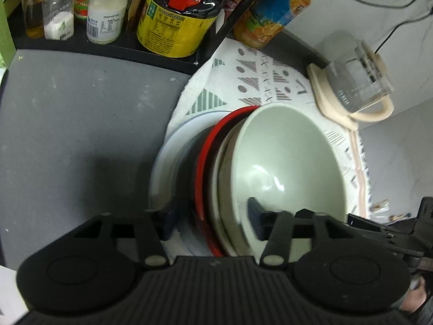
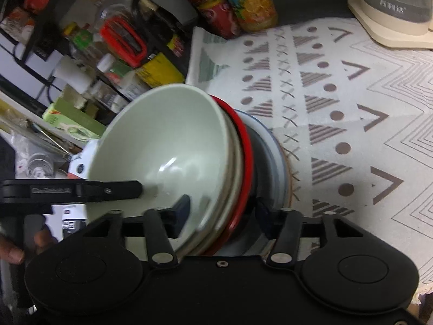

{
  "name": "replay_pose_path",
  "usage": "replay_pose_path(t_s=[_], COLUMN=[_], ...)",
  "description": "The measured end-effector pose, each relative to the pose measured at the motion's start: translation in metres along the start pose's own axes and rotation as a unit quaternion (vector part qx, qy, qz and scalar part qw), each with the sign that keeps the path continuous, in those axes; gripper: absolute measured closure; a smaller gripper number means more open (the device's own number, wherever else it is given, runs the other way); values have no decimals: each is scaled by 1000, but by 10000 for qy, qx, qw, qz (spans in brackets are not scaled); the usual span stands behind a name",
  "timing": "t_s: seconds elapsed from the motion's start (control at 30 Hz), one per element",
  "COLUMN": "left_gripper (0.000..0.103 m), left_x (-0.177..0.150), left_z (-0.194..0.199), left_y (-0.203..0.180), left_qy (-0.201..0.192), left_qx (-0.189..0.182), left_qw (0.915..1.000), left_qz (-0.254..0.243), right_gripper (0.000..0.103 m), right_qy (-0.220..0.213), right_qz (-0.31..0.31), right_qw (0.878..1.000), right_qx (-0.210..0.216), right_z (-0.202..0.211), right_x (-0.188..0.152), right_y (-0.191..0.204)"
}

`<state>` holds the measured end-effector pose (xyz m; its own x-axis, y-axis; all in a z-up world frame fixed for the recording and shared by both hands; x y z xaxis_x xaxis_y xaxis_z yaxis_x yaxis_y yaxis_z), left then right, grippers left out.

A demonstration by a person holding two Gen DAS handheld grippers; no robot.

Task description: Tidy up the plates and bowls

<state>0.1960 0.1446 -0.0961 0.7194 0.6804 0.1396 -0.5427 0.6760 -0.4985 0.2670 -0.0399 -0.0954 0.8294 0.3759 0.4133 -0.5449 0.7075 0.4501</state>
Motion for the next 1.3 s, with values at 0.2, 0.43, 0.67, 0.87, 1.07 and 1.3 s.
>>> replay_pose_path(t_s=[0.2,0.43,0.67,0.87,1.07,1.3], left_gripper=[17,16,16,16,12,12], left_x=[0,-10,-40,-68,-98,-137], left_z=[11,25,45,65,81,105], left_y=[-7,-13,-24,-28,-39,-48], left_qy=[-275,-555,-816,-894,-661,-909], left_qx=[-71,-119,-134,-92,-309,-281], left_qw=[9995,9983,9960,9948,9950,9887], left_qz=[-153,-140,-330,-484,-685,-1158], right_gripper=[4,0,0,0,0,0], right_qy=[-413,-941,-1458,-1757,-2091,-2339], right_qz=[-103,-4,-189,-316,-327,-389], right_qw=[9990,9950,9874,9798,9681,9597], right_qx=[-142,-338,-589,-907,-1339,-1510], right_z=[18,54,103,143,177,199], right_x=[2,-12,-46,-81,-108,-141], right_y=[1,-5,-16,-16,-12,0])
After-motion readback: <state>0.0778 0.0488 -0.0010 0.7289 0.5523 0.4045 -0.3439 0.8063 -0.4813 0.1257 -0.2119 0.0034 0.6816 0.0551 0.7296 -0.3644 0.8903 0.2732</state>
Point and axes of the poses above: each gripper's, at about its wrist camera, not at the fingertips, and z roughly against the way its jaws point, y to its left, x to its top, the point moved 3 cm from there along -z, roughly the way its jaws point, and after that the axes turned 13 degrees about z, right-handed, at the moved point
